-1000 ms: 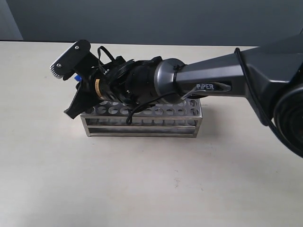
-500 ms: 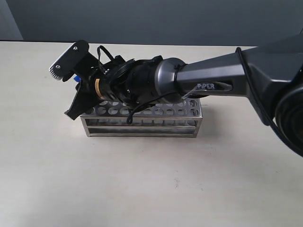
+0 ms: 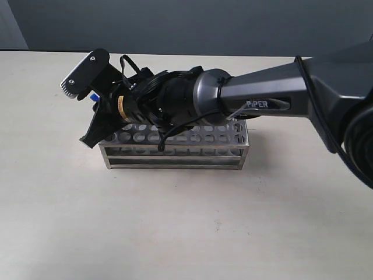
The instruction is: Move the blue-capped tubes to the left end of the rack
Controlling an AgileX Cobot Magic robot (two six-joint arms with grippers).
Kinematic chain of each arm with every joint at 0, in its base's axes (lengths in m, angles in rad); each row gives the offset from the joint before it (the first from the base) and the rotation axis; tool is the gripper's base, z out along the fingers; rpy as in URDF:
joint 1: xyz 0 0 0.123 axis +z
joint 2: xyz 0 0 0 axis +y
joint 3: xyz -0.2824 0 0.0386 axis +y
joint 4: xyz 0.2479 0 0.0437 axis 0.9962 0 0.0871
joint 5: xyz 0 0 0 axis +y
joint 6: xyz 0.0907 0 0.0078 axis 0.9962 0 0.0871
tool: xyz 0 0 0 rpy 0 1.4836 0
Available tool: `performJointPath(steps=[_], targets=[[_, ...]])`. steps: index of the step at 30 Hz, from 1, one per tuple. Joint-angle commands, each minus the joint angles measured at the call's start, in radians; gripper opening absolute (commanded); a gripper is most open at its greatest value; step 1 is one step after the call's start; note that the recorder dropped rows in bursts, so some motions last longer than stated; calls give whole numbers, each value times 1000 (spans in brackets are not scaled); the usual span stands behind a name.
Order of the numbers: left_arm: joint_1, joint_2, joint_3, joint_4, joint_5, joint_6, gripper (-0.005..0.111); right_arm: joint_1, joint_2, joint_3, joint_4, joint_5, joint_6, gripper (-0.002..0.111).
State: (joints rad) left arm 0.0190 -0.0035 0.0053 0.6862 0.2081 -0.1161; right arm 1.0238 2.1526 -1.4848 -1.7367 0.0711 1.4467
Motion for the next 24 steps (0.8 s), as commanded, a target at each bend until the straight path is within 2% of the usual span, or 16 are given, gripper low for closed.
performJointPath(steps=[1, 24], targets=[[-2, 3, -5, -1, -7, -5, 1, 13, -70, -16, -8, -71, 0, -1], [-2, 3, -5, -1, -7, -5, 1, 13, -74, -67, -8, -154, -34, -1]])
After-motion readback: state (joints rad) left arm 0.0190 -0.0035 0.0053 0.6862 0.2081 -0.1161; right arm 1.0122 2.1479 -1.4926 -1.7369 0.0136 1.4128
